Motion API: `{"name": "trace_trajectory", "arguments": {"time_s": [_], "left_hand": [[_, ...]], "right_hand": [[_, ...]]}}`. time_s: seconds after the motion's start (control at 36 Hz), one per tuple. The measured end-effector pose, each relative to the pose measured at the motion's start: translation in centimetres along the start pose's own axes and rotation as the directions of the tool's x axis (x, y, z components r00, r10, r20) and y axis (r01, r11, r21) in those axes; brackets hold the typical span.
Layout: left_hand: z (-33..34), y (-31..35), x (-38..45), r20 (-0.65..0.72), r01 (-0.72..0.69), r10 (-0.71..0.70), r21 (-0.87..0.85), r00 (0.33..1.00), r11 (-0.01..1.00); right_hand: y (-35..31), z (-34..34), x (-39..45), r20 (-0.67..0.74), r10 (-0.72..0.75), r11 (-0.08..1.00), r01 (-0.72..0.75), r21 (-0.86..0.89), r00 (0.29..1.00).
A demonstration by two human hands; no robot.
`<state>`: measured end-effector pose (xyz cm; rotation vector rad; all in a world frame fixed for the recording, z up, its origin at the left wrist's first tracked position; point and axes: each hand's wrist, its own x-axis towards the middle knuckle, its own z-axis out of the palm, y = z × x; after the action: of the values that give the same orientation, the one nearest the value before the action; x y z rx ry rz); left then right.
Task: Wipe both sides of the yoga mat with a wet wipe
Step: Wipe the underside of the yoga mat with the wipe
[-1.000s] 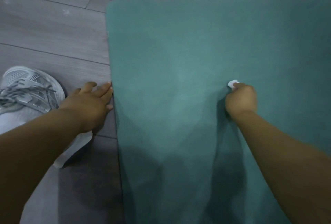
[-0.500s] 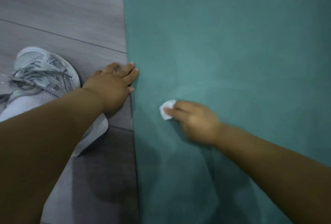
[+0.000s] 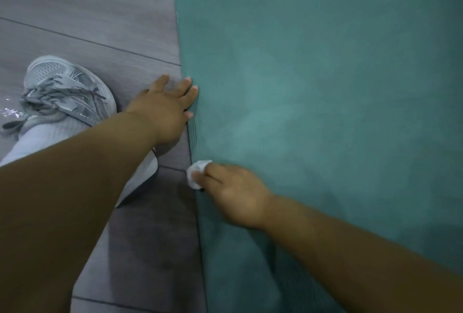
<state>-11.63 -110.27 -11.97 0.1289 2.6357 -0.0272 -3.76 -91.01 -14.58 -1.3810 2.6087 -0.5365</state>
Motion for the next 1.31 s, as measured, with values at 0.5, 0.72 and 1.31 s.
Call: {"name": "trace_trajectory", "arguments": {"time_s": [0.5,0.72,1.31], "left_hand": [[1.5,2.4,-0.6,-0.045,-0.016,0.012,-0.098,0.999,0.995],[2.5,3.6,-2.7,-0.008,-0.053,0.053,-0.080,0.999,0.995],[4.1,8.2,-12.5,0.302,-0.097,0.070,0.074,0.951,0.993]], "right_hand": [[-3.4,1.7,-3.9,-0.035,0.234,0.959,-0.225,0.170,0.972],[7.5,-5.0,-9.5,-0.254,0.691,0.706,-0.708,0.032,0.677],[4.8,-4.8,-14.6,-0.138,0.853,0.517,-0.850,0.099,0.503]]}}
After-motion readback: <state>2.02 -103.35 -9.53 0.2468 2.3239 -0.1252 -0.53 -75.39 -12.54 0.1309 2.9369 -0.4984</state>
